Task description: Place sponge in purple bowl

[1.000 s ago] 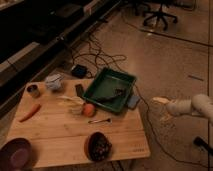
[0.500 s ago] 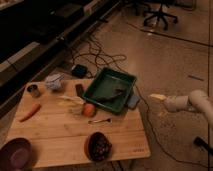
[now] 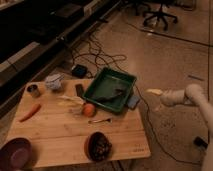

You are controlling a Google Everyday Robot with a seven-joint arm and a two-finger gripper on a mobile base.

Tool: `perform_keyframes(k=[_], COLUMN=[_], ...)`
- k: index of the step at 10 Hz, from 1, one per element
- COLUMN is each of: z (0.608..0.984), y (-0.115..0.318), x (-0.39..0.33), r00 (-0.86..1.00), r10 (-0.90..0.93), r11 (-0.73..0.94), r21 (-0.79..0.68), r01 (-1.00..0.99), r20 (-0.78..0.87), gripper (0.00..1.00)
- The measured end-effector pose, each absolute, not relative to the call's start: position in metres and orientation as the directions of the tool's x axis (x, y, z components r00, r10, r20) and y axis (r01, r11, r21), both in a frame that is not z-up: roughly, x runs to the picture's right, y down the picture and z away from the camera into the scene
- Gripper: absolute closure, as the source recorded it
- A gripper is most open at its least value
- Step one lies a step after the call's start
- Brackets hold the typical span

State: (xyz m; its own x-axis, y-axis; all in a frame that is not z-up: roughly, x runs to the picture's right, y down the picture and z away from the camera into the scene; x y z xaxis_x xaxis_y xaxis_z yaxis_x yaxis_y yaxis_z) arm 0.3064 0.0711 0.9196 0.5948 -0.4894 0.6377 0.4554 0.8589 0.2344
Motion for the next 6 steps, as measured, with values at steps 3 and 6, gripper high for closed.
perform_keyframes(k=[3, 6], z=[0.939, 0.954], y=[0.062, 0.063], x=[0.291, 0.277], r00=[0.569, 0.556], r10=[-0.469, -0.45], r11=[0.858, 0.86], r21=[0.195, 0.173], r01=[0.476, 0.479], r20=[0.676, 0.699], gripper=[0.2, 0.2])
